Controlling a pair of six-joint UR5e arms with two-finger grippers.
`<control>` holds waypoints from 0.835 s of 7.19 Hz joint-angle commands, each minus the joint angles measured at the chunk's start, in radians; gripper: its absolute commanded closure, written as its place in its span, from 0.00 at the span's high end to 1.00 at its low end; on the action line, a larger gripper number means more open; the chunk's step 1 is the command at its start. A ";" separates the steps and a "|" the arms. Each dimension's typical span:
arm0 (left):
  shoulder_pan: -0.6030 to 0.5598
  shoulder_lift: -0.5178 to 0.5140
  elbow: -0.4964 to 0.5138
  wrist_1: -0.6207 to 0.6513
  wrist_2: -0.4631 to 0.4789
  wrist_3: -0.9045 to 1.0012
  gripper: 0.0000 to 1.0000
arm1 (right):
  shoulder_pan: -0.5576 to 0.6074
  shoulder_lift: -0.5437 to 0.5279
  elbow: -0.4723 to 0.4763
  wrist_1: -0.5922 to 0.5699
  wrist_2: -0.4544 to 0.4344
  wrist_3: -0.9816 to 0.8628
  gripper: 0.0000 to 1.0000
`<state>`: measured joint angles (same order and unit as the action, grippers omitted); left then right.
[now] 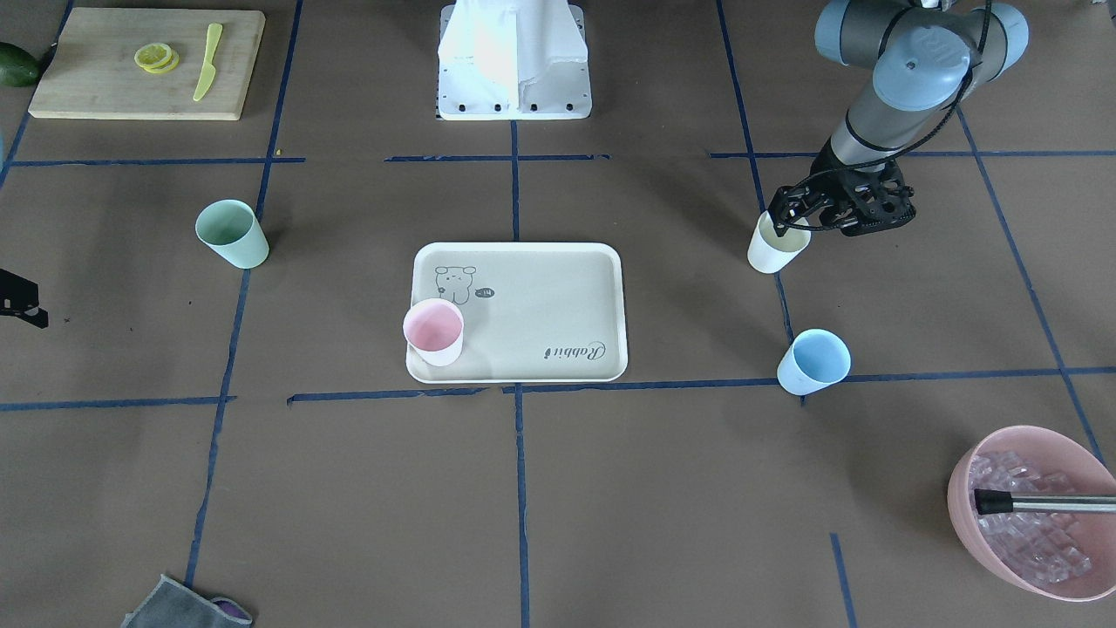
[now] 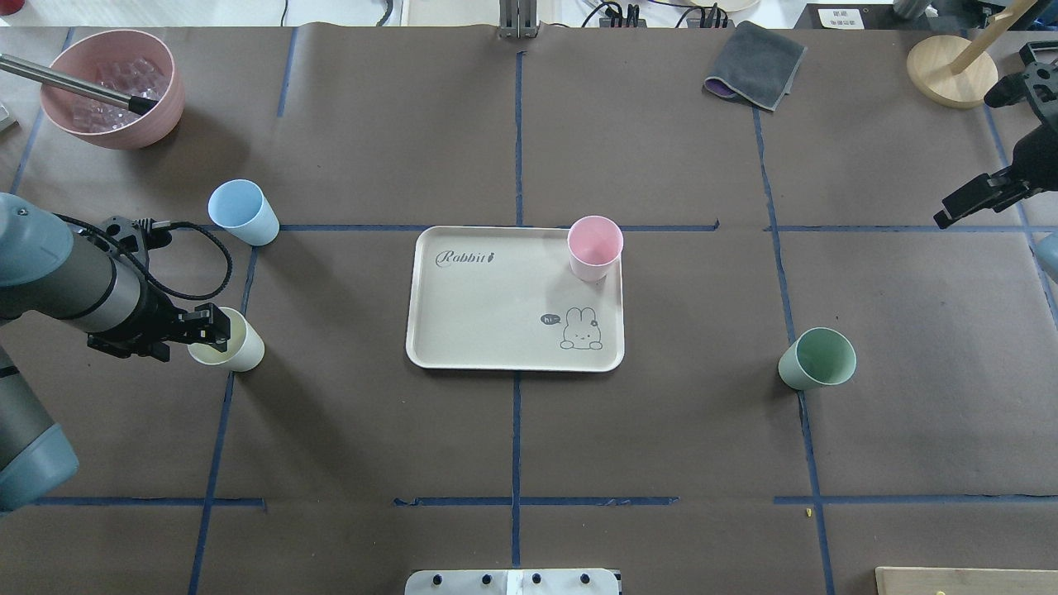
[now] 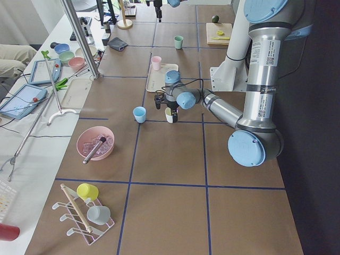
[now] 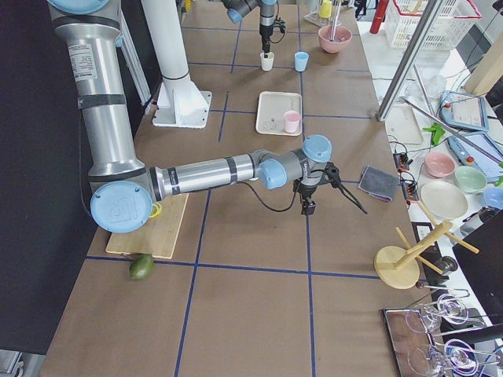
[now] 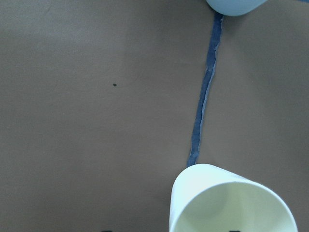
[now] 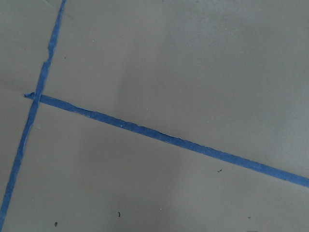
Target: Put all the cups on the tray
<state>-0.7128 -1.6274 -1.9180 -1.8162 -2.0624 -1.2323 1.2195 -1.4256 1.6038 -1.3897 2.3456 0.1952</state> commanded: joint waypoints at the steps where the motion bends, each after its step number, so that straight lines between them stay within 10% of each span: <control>1: 0.013 -0.006 0.014 0.000 0.001 -0.052 0.33 | 0.000 -0.001 0.001 0.000 -0.002 0.001 0.99; 3: 0.013 -0.006 -0.004 0.001 -0.001 -0.050 0.01 | 0.000 -0.001 0.001 0.000 -0.002 0.001 0.99; 6: 0.006 -0.136 -0.050 0.119 -0.001 -0.056 0.00 | 0.000 -0.001 0.002 0.000 -0.002 0.001 0.99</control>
<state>-0.7066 -1.6900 -1.9589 -1.7720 -2.0651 -1.2855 1.2195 -1.4266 1.6056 -1.3898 2.3439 0.1964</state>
